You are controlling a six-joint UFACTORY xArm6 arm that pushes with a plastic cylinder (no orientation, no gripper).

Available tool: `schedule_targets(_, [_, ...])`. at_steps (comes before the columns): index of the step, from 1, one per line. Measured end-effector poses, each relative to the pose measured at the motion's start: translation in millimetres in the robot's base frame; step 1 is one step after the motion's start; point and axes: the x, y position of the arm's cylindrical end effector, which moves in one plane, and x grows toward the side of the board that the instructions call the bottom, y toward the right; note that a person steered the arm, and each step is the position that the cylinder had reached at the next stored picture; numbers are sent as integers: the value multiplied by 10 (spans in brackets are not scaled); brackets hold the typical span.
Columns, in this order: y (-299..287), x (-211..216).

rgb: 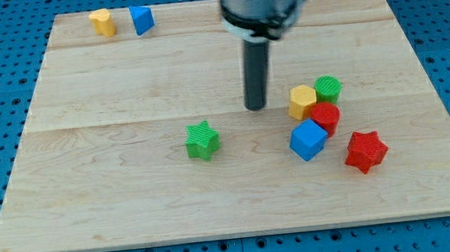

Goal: Slightly move the green circle parallel to the right of the yellow hexagon

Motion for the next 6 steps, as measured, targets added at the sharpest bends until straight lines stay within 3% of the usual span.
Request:
schedule_targets(2, [1330,-61])
schedule_targets(3, [1194,10])
schedule_targets(4, [1240,-363])
schedule_targets(5, [1693,-168])
schedule_targets(6, [1392,-3])
